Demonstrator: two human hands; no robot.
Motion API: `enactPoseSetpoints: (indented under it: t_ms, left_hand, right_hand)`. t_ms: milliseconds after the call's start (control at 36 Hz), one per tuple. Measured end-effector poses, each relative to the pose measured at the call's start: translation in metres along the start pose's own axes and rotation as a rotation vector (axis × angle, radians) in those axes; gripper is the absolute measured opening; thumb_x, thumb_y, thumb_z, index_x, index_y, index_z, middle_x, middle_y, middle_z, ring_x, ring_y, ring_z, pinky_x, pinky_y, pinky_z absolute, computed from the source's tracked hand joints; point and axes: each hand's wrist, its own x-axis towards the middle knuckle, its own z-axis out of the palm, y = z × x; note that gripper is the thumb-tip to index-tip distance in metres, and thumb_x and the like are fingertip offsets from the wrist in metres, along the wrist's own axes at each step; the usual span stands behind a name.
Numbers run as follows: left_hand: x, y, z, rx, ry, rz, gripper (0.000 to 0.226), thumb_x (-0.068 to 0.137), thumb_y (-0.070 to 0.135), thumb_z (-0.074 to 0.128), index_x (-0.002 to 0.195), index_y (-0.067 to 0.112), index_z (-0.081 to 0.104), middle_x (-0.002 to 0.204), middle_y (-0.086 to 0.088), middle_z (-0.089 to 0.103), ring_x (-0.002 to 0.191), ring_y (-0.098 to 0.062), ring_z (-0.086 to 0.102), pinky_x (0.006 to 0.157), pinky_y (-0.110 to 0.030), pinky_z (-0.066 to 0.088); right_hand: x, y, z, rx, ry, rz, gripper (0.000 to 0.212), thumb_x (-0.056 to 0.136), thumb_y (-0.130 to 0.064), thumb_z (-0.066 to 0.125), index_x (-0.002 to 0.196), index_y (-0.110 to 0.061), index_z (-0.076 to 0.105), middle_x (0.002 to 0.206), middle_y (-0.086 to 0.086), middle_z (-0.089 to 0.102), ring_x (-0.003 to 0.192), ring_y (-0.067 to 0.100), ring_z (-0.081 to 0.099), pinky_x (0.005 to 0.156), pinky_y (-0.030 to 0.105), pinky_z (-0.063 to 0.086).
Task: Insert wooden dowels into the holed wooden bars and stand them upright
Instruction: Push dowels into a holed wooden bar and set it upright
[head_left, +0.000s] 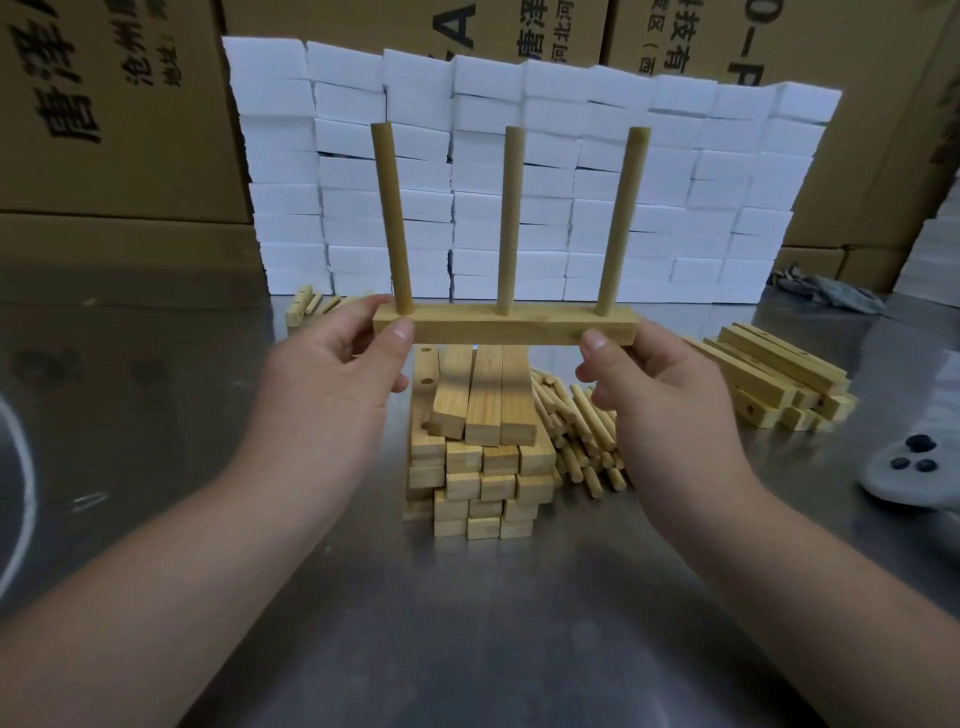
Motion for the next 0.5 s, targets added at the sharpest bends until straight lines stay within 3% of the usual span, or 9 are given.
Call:
enactPoseSetpoints:
  t_ms: [83,167,306,417,500]
  left_hand:
    - [0.0007,0.0,-0.0009,0.01,0.011,-0.009,0.035,0.088,0.032,0.058,0.123,0.029,0.059,0.091,0.017,0.064,0.067,0.013,0.059,0.058,-0.011,0.042]
    - [0.0009,-0.0007,-0.001,0.016,0.003,-0.021,0.034,0.088,0.03,0.058,0.122,0.028,0.059,0.088,0.014,0.063,0.063,0.015,0.056,0.061,-0.014,0.04]
    - [-0.0001,0.0008,-0.002,0.036,-0.036,-0.025,0.037,0.088,0.029,0.058,0.125,0.031,0.056,0.098,0.009,0.064,0.071,0.01,0.058,0.066,-0.013,0.039]
    - [-0.0002,-0.0001,-0.0016,0.044,-0.078,-0.026,0.023,0.087,0.027,0.061,0.1,0.046,0.058,0.091,0.015,0.064,0.079,0.001,0.058,0.065,-0.013,0.039]
    - [0.0015,-0.001,-0.002,0.053,-0.081,-0.013,0.023,0.086,0.026,0.062,0.086,0.048,0.056,0.086,0.016,0.064,0.073,0.005,0.061,0.056,-0.006,0.042]
  right_hand:
    - [0.0014,0.0028,-0.0005,-0.055,0.001,0.027,0.023,0.09,-0.03,0.053,0.087,-0.009,0.063,0.074,0.016,0.052,0.053,0.015,0.043,0.042,0.007,0.035]
    - [0.0021,0.0065,-0.0004,-0.088,-0.016,0.047,0.032,0.09,-0.031,0.052,0.094,0.0,0.059,0.076,0.016,0.05,0.053,0.005,0.041,0.038,0.008,0.034]
    - [0.0027,0.0091,-0.0006,-0.102,-0.003,0.067,0.027,0.09,-0.036,0.051,0.085,-0.012,0.062,0.072,0.016,0.05,0.054,0.003,0.042,0.04,0.008,0.035]
    - [0.0033,0.009,-0.0006,-0.126,0.009,0.064,0.026,0.09,-0.036,0.051,0.075,-0.017,0.06,0.07,0.012,0.051,0.052,0.002,0.041,0.043,0.011,0.036]
    - [0.0037,0.0093,-0.0008,-0.151,-0.005,0.077,0.025,0.091,-0.037,0.05,0.075,-0.021,0.061,0.071,0.012,0.051,0.053,0.001,0.042,0.05,0.019,0.038]
